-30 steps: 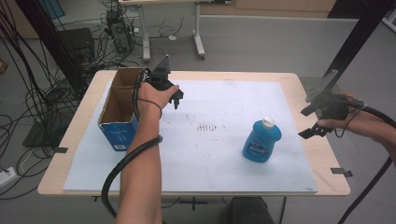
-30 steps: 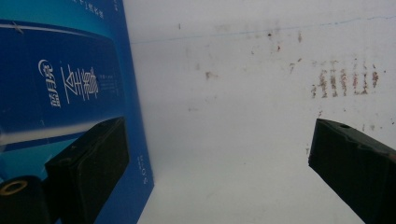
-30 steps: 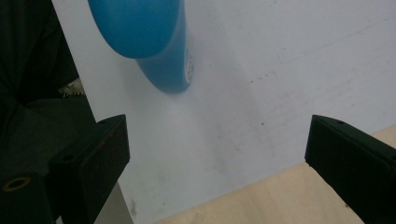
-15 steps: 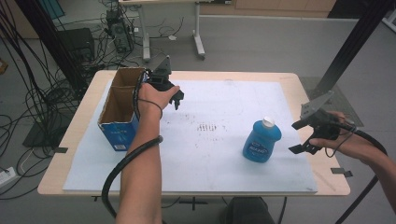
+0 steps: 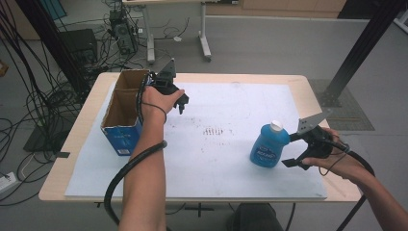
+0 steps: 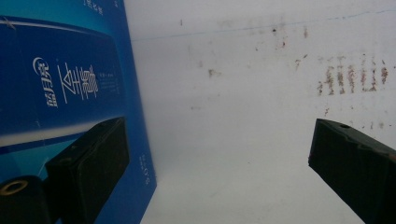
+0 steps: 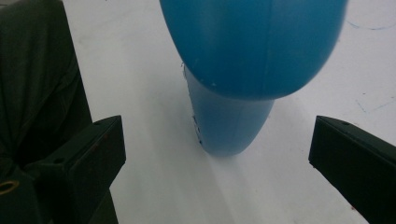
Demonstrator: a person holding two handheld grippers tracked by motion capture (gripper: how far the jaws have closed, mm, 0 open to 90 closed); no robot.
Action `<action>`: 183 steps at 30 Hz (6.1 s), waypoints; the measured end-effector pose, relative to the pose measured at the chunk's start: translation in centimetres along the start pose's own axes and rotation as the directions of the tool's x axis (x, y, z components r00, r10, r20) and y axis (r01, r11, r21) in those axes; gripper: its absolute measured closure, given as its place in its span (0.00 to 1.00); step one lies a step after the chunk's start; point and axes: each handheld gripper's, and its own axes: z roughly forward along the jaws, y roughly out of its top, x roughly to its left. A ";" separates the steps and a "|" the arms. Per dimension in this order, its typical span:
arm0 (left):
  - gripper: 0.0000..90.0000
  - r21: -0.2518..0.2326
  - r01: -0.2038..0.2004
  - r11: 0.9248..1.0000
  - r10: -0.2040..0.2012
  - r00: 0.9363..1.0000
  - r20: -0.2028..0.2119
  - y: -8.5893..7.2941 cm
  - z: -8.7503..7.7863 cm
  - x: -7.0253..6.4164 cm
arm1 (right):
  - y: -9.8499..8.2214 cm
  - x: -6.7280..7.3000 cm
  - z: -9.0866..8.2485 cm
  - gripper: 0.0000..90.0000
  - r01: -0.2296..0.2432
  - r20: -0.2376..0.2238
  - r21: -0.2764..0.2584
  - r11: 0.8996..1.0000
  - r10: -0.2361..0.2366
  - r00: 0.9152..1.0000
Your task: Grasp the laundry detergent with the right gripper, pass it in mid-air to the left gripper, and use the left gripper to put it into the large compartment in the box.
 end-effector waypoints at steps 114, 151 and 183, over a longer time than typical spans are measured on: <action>0.06 -0.008 -0.012 1.000 0.012 1.000 -0.005 0.7 0.2 -0.1 | -0.6 0.6 5.1 0.02 0.005 0.059 -0.283 0.959 0.012 0.998; 0.06 -0.004 -0.021 1.000 0.021 1.000 -0.005 0.8 0.3 -0.3 | -1.0 0.3 5.5 0.32 0.032 0.074 -0.285 0.958 -0.012 0.997; 0.06 -0.004 -0.024 1.000 0.024 1.000 -0.009 1.0 0.4 -0.3 | -0.8 0.0 5.4 0.46 0.051 0.070 -0.279 0.959 -0.033 0.997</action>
